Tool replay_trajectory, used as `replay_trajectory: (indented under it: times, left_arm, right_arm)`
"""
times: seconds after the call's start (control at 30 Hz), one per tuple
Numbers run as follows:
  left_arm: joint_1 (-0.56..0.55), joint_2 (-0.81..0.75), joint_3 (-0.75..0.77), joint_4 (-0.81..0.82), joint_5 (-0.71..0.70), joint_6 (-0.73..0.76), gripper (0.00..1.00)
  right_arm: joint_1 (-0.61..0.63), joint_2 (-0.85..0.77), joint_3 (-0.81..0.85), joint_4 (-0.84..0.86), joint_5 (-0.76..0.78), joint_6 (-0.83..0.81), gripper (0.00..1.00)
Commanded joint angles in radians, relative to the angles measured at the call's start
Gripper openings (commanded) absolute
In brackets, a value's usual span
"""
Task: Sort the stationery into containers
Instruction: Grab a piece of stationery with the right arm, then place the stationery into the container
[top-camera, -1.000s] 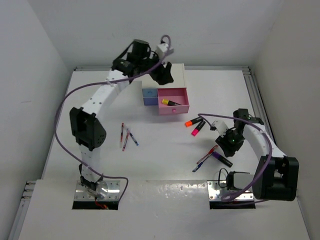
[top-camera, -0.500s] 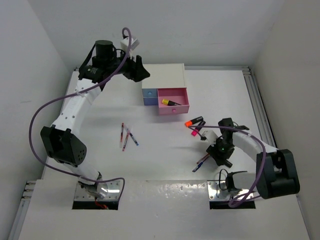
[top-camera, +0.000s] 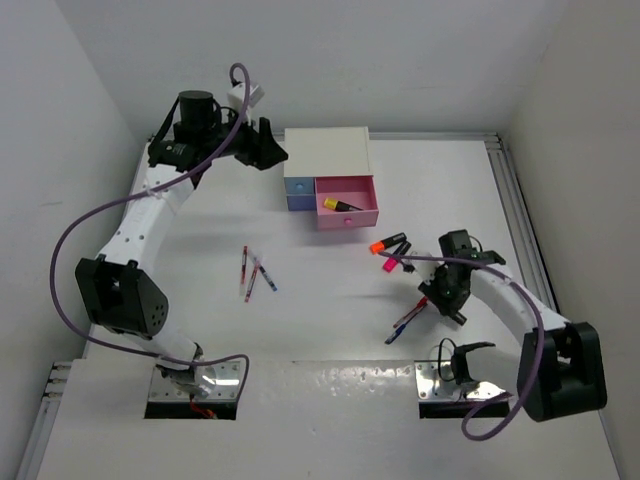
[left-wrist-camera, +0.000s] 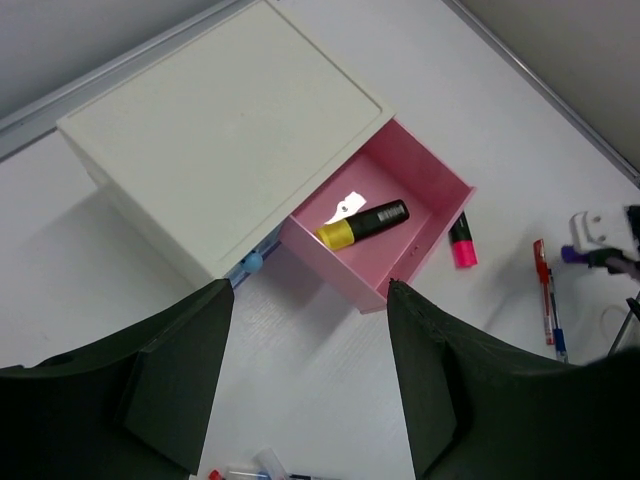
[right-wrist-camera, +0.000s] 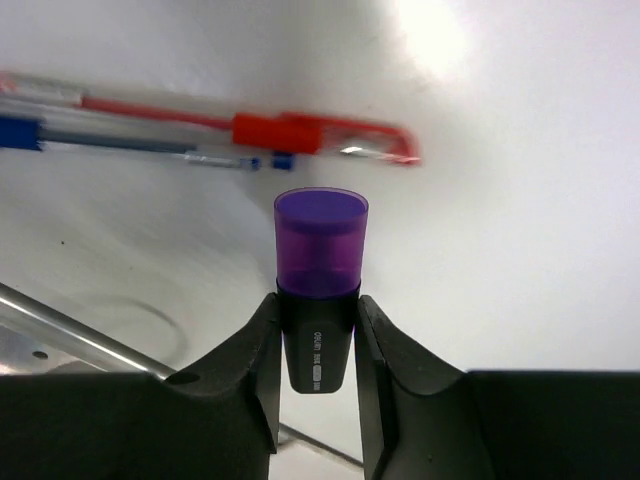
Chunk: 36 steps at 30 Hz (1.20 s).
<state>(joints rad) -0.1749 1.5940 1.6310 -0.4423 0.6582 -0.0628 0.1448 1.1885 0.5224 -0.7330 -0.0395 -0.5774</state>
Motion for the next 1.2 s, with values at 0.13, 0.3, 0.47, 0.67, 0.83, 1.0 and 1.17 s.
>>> replay_trajectory:
  times: [0.13,0.3,0.47,0.67,0.83,1.0,1.17]
  left_arm:
    - [0.021,-0.072,-0.079,0.07,0.049,0.021,0.68]
    - [0.034,-0.069,-0.097,0.065,0.087,0.018,0.68]
    - [0.061,-0.062,-0.134,0.109,0.132,-0.044,0.68]
    - [0.097,-0.077,-0.192,0.14,0.156,-0.071,0.67]
    - [0.123,-0.077,-0.201,0.125,0.179,-0.066,0.67]
    - [0.14,-0.074,-0.198,0.126,0.195,-0.075,0.67]
    - [0.149,-0.074,-0.197,0.128,0.196,-0.075,0.68]
  right_arm:
    - [0.047,0.038,0.508,-0.109,-0.085,-0.093,0.03]
    - [0.178,0.276,0.951,-0.124,-0.099,-0.102,0.04]
    - [0.303,0.525,1.232,-0.141,-0.082,-0.172,0.07]
    - [0.386,0.692,1.309,-0.073,-0.054,-0.289,0.06]
    - [0.4,0.76,1.295,-0.062,-0.042,-0.346,0.06]
    - [0.4,0.815,1.308,-0.043,-0.016,-0.375,0.3]
    - [0.409,0.821,1.398,-0.091,-0.025,-0.323,0.57]
